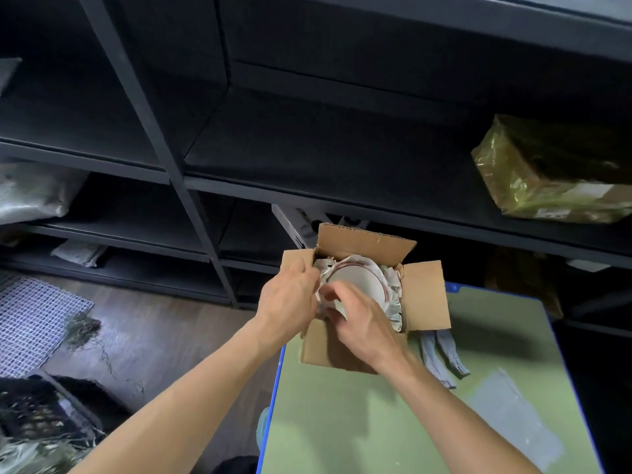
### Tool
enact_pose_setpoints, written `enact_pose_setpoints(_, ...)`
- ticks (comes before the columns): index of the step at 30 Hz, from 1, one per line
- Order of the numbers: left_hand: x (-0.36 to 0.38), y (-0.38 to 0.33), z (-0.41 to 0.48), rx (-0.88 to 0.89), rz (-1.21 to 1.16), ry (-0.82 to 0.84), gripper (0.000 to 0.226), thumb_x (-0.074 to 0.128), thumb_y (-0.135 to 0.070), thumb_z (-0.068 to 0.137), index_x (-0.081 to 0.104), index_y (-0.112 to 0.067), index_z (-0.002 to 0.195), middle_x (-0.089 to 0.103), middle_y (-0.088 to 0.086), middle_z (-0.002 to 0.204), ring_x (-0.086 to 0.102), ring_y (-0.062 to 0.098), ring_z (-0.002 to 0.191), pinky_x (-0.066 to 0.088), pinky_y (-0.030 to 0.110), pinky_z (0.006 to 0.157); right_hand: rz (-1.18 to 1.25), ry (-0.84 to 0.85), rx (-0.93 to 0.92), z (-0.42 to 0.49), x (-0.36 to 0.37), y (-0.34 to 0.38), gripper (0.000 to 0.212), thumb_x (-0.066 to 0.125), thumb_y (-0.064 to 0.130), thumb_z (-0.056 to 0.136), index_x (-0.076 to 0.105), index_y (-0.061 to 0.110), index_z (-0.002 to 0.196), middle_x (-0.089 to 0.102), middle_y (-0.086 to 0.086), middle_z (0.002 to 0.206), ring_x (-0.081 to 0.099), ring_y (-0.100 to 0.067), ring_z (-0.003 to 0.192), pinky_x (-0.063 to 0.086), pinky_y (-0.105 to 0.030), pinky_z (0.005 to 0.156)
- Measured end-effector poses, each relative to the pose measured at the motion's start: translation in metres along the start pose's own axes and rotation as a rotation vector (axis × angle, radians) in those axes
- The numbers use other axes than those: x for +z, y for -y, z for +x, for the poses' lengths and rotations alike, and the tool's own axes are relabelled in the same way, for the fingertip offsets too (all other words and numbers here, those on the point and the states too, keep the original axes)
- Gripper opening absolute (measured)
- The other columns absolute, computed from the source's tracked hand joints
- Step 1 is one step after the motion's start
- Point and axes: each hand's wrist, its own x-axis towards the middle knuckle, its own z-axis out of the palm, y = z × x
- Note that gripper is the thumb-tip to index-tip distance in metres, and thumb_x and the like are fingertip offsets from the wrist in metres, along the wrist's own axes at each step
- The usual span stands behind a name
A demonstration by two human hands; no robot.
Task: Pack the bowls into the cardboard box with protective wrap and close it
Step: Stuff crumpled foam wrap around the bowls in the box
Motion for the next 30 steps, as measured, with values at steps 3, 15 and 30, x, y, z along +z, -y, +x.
enact_pose_setpoints(3,-0.002,0.0,0.004,0.047,0.038,0.01,0.016,0.048,-0.026,0.094,0.059,-0.016,0.101,0.048,0.001,0.107,0.05,0.024,0.08,0.036,0.033,0.058,-0.02,-0.029,-0.019,-0.009,0.002,0.001,0.017,0.059,0.019,0.098,0.057,0.023,0.114,0.059,0.011,0.112,0.055,-0.004,0.105,0.046,-0.027,0.082)
enact_pose_setpoints(15,-0.008,0.007,0.02,0.057,-0.036,0.052,0.011,0.062,-0.03,0.087,0.062,-0.018,0.089,0.053,-0.002,0.097,0.057,0.025,0.081,0.045,0.034,0.064,-0.09,-0.038,0.035,-0.01,0.013,0.009,0.014,0.056,0.027,0.099,0.066,0.017,0.099,0.065,0.008,0.092,0.043,-0.016,0.098,0.041,-0.028,0.079)
enact_pose_setpoints(30,-0.011,0.012,0.024,0.082,-0.057,0.087,0.02,0.064,-0.031,0.09,0.062,-0.031,0.11,0.05,-0.005,0.102,0.06,0.021,0.086,0.05,0.033,0.07,-0.161,0.045,0.253,0.019,0.003,0.023,0.019,0.054,0.01,0.089,0.063,0.019,0.102,0.065,-0.003,0.094,0.051,-0.022,0.101,0.049,-0.039,0.077)
